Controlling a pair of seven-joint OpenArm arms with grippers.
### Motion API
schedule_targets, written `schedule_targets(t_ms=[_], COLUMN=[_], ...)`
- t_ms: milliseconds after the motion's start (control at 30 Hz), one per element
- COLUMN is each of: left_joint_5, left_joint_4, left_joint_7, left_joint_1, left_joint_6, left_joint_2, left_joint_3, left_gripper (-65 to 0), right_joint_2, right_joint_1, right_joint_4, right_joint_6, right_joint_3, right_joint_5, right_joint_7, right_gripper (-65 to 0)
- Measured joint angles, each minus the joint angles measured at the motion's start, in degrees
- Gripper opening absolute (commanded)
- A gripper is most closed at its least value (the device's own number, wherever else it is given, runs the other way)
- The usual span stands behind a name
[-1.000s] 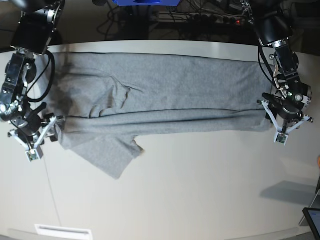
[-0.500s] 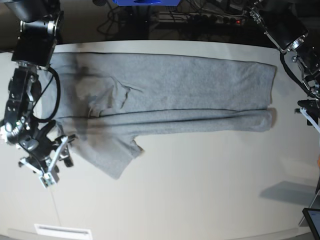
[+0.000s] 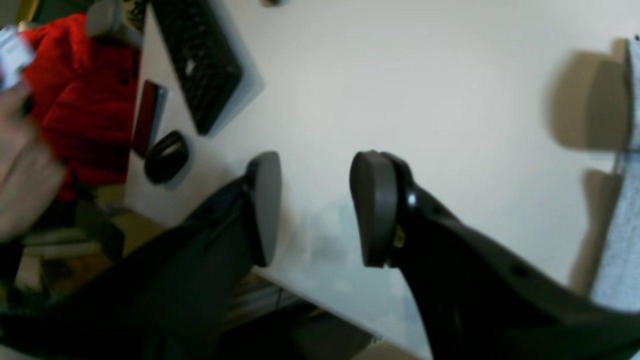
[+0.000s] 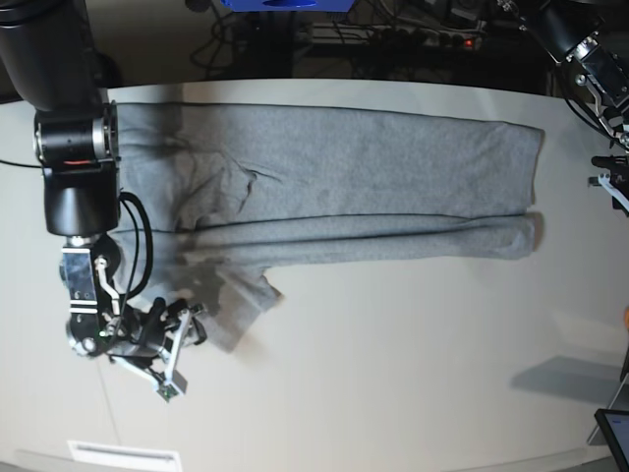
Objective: Fold the T-shirt properly
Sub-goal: 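Lower the right gripper onto the protruding sleeve and grasp it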
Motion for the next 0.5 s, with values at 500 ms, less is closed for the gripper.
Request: schedule_targets(t_ms=[500], left_joint_5=[-0.3], left_joint_4=[-0.1], left_joint_7=[-0.2], left_joint_1=[0.2], left_joint_6=[0.0], left_joint_2=[0.0], left_joint_3=[0.2], left_gripper=[-39.8], right_joint_2=[-3.0], right_joint_1=[8.4], right_joint_4=[-19.2], right_joint_6=[-0.1], right_joint_3=[-0.1], right_joint_5=[-0.4], right_joint_7=[10.2], right_gripper=[-21.2])
